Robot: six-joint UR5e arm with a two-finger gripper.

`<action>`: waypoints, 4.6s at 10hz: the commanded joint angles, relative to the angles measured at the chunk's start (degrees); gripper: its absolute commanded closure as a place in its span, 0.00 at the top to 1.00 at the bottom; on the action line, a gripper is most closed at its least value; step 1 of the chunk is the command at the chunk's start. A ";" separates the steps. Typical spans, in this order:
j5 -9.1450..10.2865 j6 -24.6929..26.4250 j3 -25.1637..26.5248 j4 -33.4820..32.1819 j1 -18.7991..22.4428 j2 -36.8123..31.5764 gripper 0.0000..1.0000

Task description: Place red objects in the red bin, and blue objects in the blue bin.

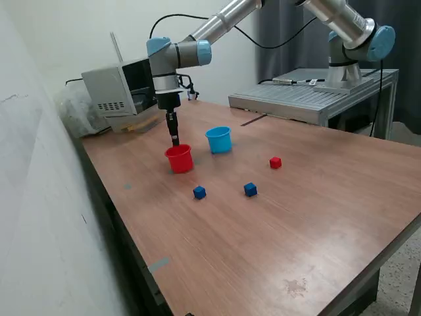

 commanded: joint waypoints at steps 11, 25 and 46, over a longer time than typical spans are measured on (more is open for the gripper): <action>0.45 -6.41 25.12 11.94 15.93 -22.40 1.00; 0.01 -3.50 32.09 -9.94 19.98 -11.42 1.00; -3.42 -3.41 10.50 -0.89 7.79 -15.03 0.00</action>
